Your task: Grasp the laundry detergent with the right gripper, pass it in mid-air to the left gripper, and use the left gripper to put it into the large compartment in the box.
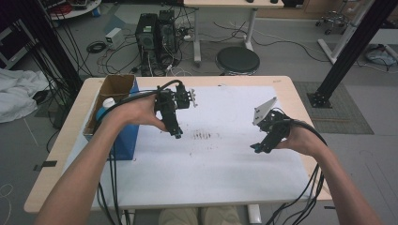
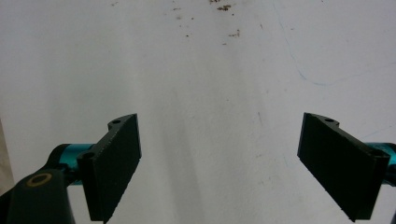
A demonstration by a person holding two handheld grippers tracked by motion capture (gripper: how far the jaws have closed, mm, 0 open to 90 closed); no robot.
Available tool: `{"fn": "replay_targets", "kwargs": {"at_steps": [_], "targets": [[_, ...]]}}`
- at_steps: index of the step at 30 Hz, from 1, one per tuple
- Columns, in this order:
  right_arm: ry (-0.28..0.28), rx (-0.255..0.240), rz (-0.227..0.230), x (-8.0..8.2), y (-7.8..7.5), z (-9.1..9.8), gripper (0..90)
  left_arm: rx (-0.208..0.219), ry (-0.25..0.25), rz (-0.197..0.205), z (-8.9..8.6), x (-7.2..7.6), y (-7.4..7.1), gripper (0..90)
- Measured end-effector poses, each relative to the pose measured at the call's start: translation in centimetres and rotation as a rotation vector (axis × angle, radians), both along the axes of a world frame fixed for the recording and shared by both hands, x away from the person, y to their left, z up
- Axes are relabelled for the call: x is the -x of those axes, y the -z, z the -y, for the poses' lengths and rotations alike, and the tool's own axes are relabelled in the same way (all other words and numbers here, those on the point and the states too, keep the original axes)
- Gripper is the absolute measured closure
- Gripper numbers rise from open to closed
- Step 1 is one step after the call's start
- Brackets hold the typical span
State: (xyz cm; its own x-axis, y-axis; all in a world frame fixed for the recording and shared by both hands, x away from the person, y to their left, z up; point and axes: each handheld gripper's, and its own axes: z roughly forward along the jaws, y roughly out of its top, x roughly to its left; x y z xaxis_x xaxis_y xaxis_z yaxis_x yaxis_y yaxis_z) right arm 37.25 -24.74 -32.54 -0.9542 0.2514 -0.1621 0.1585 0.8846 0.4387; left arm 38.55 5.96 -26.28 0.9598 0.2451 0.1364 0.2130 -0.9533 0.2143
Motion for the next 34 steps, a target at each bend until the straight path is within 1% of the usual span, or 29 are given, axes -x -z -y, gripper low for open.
{"fn": "replay_targets", "kwargs": {"at_steps": [3, 7, 11, 14, 15, 18, 19, 20, 23, 34], "targets": [[-0.003, 0.000, 0.000, 0.0, 0.0, -0.1, 12.6, 0.001, -0.007, -0.010, 0.1, 0.0, 1.1, 12.5], [-0.002, 0.004, 0.002, -0.1, -0.1, -0.1, 12.6, -0.016, -0.016, -0.017, 0.2, -0.1, 2.4, 12.6], [0.006, 0.001, 0.007, -0.1, -0.3, 0.0, 12.6, -0.025, -0.022, -0.021, 0.1, -0.1, 3.0, 12.6], [0.010, 0.003, 0.008, -0.1, -0.3, -0.1, 12.7, -0.030, -0.021, -0.016, 0.0, -0.1, 3.0, 12.6], [0.006, 0.006, 0.008, -0.1, -0.3, -0.1, 12.7, -0.023, -0.024, -0.014, 0.0, 0.0, 2.9, 12.6], [0.004, 0.006, 0.007, 0.0, -0.3, -0.3, 12.7, -0.021, -0.021, -0.011, 0.0, 0.1, 2.8, 12.6], [0.003, 0.007, 0.008, 0.0, -0.3, -0.3, 12.6, -0.025, -0.013, -0.007, 0.0, 0.1, 2.8, 12.6], [-0.002, 0.009, 0.008, 0.0, -0.3, -0.4, 12.7, -0.023, -0.020, -0.007, 0.0, 0.2, 2.8, 12.6], [-0.005, 0.009, 0.011, 0.0, -0.4, -0.6, 12.6, -0.022, -0.019, -0.005, -0.1, 0.3, 2.8, 12.6], [0.000, 0.004, 0.010, 0.1, -0.8, -0.7, 12.6, -0.011, -0.019, 0.009, -0.5, 0.8, 2.5, 12.6]]}}
